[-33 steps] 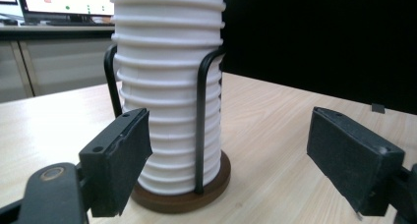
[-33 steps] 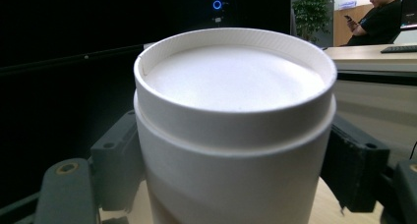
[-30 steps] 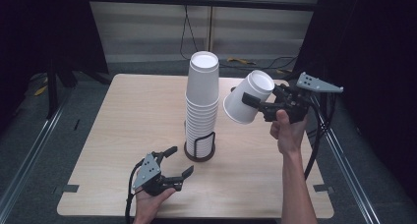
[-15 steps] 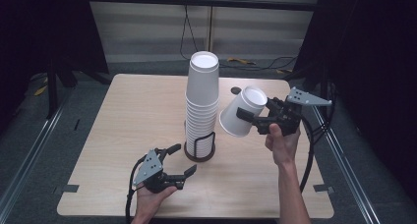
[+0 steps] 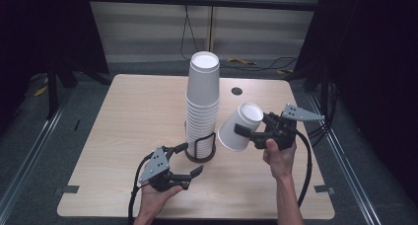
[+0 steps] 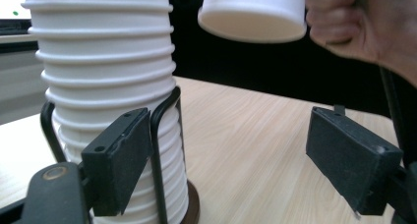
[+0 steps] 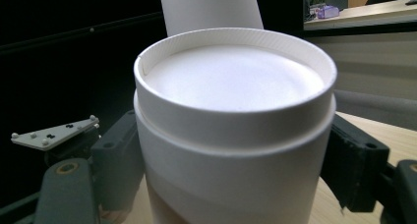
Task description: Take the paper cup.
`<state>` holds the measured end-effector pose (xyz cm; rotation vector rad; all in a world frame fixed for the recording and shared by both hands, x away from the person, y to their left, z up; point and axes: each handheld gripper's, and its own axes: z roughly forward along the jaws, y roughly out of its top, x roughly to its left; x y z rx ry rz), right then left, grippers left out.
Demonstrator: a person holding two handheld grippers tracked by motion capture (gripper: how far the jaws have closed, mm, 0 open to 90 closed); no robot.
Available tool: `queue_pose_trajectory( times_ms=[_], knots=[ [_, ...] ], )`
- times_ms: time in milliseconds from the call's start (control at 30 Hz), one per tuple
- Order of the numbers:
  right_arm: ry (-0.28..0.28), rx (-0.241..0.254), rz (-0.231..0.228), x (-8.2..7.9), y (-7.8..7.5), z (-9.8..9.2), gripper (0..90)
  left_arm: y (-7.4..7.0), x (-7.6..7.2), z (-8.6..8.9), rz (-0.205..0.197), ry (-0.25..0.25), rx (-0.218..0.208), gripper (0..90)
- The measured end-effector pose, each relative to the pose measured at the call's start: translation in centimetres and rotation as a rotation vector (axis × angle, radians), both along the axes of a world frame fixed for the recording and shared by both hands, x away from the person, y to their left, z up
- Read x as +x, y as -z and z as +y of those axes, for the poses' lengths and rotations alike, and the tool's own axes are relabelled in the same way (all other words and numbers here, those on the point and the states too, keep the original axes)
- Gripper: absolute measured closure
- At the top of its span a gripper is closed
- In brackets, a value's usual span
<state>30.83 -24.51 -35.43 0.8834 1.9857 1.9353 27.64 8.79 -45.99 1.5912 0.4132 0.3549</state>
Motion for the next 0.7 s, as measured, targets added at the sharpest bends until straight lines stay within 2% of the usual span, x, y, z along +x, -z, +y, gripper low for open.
queue_pose_trajectory(
  times_ms=[100, 133, 300, 367, 500, 567, 700],
  knots=[
    [-0.003, 0.011, -0.001, -0.1, 0.7, 0.1, 21.2, -0.3, 0.0, -0.4, -0.01, 0.006, 0.007, 18.0],
    [-0.01, 0.012, 0.004, -0.2, 1.0, 0.2, 21.2, -0.4, 0.0, -0.6, -0.008, 0.009, -0.006, 17.2],
    [-0.025, 0.006, 0.017, -0.5, 2.0, 0.6, 21.2, -0.7, 0.1, -1.1, -0.014, 0.033, 0.008, 16.5],
    [-0.03, 0.006, 0.02, -0.7, 2.4, 0.8, 21.2, -0.7, 0.1, -1.2, -0.02, 0.047, 0.026, 16.5],
    [-0.038, 0.011, 0.033, -0.9, 3.1, 1.1, 21.2, -0.6, 0.1, -1.6, -0.007, 0.065, 0.042, 16.5],
    [-0.045, 0.0, 0.044, -0.9, 3.6, 1.3, 21.2, -0.6, 0.2, -1.8, -0.014, 0.076, 0.052, 16.5],
    [-0.053, 0.002, 0.051, -1.0, 4.3, 1.7, 21.2, -0.6, 0.2, -2.0, -0.008, 0.078, 0.05, 16.1]
  ],
)
